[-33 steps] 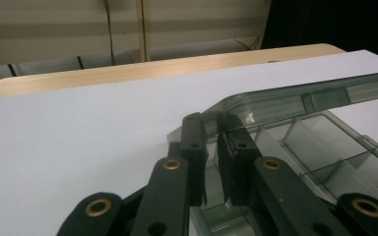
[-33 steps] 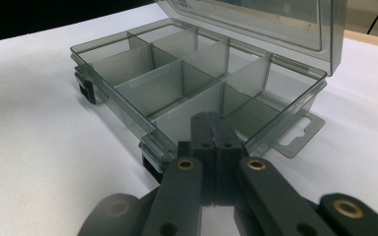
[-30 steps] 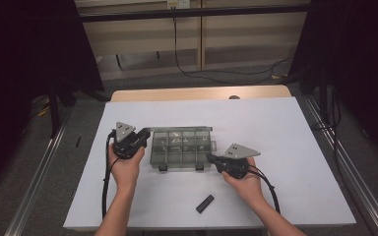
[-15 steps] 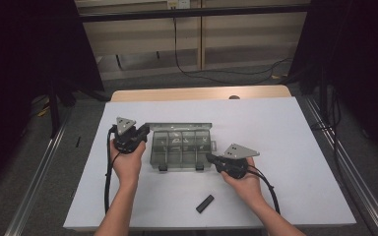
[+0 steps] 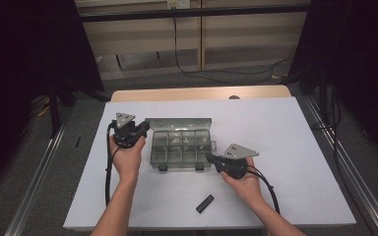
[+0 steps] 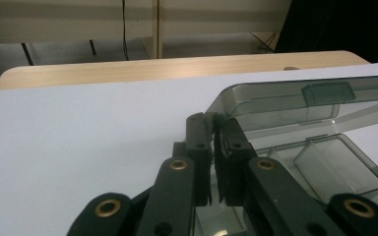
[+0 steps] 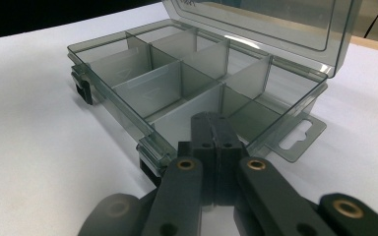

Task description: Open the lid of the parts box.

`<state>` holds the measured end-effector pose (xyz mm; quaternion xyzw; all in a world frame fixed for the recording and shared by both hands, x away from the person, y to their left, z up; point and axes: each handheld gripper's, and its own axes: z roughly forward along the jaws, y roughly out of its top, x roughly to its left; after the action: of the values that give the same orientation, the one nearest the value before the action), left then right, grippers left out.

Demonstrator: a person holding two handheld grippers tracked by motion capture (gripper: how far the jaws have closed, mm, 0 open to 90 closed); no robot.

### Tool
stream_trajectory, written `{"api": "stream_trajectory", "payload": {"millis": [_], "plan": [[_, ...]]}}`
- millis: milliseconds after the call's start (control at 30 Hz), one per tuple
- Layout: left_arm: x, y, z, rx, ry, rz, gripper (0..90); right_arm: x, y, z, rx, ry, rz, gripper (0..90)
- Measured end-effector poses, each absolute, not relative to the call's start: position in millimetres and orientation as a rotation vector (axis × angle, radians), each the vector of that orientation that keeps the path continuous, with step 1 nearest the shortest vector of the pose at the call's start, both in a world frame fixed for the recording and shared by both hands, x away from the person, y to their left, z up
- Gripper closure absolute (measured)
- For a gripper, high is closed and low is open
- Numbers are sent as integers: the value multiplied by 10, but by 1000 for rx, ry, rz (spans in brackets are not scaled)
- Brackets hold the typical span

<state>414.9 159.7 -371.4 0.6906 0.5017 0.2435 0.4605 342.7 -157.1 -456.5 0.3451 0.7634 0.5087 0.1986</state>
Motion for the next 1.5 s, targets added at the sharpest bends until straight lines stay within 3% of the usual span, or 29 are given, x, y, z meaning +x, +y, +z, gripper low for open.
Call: {"api": "stream_trajectory", "payload": {"millis": [1500], "plan": [[4422,1574,-3584,1709,1312,528,862,3427,-1561,-4568,964,2131,1416,900]]}}
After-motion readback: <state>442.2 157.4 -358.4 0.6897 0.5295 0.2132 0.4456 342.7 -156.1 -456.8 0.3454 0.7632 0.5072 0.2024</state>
